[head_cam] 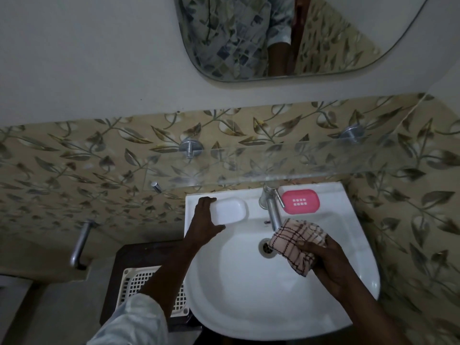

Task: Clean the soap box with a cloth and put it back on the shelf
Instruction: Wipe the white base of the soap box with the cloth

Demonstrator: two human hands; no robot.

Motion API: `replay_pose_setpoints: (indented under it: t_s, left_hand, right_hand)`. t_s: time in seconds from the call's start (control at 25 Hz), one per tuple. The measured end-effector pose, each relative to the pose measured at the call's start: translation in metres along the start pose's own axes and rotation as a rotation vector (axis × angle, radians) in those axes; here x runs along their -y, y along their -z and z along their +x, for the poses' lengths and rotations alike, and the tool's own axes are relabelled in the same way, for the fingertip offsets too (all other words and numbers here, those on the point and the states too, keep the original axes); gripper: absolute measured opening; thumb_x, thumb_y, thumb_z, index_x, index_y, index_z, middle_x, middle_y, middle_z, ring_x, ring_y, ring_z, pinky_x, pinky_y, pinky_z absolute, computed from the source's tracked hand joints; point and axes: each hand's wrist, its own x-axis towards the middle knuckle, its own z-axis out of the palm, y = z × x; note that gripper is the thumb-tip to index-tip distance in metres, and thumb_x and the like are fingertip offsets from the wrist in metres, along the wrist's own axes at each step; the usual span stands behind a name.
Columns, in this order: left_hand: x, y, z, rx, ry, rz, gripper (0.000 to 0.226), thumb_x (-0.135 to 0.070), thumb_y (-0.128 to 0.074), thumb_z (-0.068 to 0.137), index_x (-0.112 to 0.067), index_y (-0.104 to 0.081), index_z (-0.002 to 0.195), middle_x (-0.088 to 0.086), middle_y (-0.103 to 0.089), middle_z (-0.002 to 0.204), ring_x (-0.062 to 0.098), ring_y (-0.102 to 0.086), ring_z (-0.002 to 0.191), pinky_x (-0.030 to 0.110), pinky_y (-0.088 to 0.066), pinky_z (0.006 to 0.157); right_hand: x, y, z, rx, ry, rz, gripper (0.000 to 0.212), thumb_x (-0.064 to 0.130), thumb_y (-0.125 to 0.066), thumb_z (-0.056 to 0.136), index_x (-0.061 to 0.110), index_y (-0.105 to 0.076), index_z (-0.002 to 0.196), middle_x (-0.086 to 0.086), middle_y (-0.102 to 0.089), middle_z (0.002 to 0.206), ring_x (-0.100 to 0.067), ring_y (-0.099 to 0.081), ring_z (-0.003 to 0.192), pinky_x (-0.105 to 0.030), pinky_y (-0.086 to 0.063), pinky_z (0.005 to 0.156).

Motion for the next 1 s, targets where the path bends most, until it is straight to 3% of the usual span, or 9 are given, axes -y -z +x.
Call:
replay_pose_setpoints:
  t_s: [0.12,0.28,0.36,0.56,0.64,0.8,0.88,1.0]
  left_hand:
    - [-0.017,0.005,-0.028,-0.049,-0.125,-0.016,0.089,-0.012,-0.087,0.063,-0.007,-0.042,0.139,0.007,-0.043,0.140,0.023,-0.041,0.128,0.010,-0.022,0.103]
    - [-0.042,0.014,-0.059,-0.072,-0.289,0.034,0.089,-0.004,-0.082,0.064,-0.002,-0.040,0.143,0.013,-0.045,0.145,0.027,-0.041,0.129,0.034,-0.032,0.110]
    - [-0.052,0.018,-0.070,-0.082,-0.348,0.049,0.087,0.001,-0.078,0.064,-0.002,-0.040,0.143,0.014,-0.045,0.145,0.028,-0.042,0.131,0.038,-0.036,0.111]
    - [-0.070,0.023,-0.081,-0.004,-0.505,0.192,0.090,0.009,-0.067,0.062,-0.011,-0.036,0.144,0.008,-0.040,0.145,0.023,-0.039,0.131,0.028,-0.033,0.112]
    - [-0.077,0.026,-0.078,0.028,-0.541,0.283,0.093,0.007,-0.064,0.063,-0.016,-0.031,0.147,0.004,-0.035,0.147,0.026,-0.041,0.128,0.031,-0.039,0.108]
    - [-0.091,0.034,-0.073,0.043,-0.652,0.457,0.098,-0.002,-0.068,0.060,-0.016,-0.030,0.149,0.006,-0.036,0.144,0.028,-0.043,0.117,0.038,-0.044,0.101]
    - [-0.099,0.037,-0.072,0.071,-0.706,0.487,0.095,-0.007,-0.065,0.060,-0.014,-0.033,0.149,0.007,-0.037,0.140,0.028,-0.038,0.125,0.031,-0.035,0.109]
    - [-0.111,0.039,-0.076,0.118,-0.710,0.439,0.096,-0.008,-0.062,0.062,-0.018,-0.029,0.152,0.009,-0.033,0.141,0.025,-0.039,0.127,0.022,-0.035,0.103]
  right_hand:
    - [0.009,-0.008,0.002,-0.005,0.030,0.037,0.054,-0.009,-0.068,0.067,-0.003,-0.059,0.120,-0.019,-0.072,0.104,-0.029,-0.072,0.090,-0.034,-0.060,0.065]
    - [0.016,-0.013,-0.001,0.026,0.060,0.088,0.056,-0.010,-0.067,0.068,-0.005,-0.057,0.123,-0.022,-0.068,0.110,-0.030,-0.070,0.094,-0.035,-0.059,0.066]
    - [0.016,-0.014,-0.004,0.041,0.069,0.105,0.054,-0.010,-0.067,0.069,-0.005,-0.058,0.123,-0.022,-0.069,0.110,-0.031,-0.070,0.094,-0.036,-0.059,0.067]
    - [0.013,-0.016,-0.009,0.025,0.076,0.137,0.053,-0.013,-0.065,0.073,-0.007,-0.056,0.124,-0.021,-0.069,0.108,-0.032,-0.070,0.092,-0.037,-0.059,0.066]
    - [0.012,-0.016,-0.010,0.022,0.082,0.155,0.051,-0.016,-0.061,0.077,-0.007,-0.054,0.126,-0.023,-0.066,0.113,-0.033,-0.069,0.094,-0.037,-0.059,0.068]
    - [0.016,-0.012,-0.009,0.029,0.090,0.188,0.054,-0.018,-0.059,0.079,-0.006,-0.050,0.130,-0.028,-0.058,0.128,-0.041,-0.061,0.111,-0.045,-0.055,0.086]
    - [0.017,-0.011,-0.009,0.026,0.089,0.201,0.057,-0.019,-0.059,0.078,-0.006,-0.048,0.132,-0.029,-0.056,0.131,-0.044,-0.056,0.118,-0.048,-0.051,0.093]
    - [0.018,-0.010,-0.009,0.013,0.080,0.197,0.058,-0.021,-0.057,0.077,-0.005,-0.049,0.131,-0.030,-0.056,0.131,-0.046,-0.054,0.121,-0.052,-0.048,0.097]
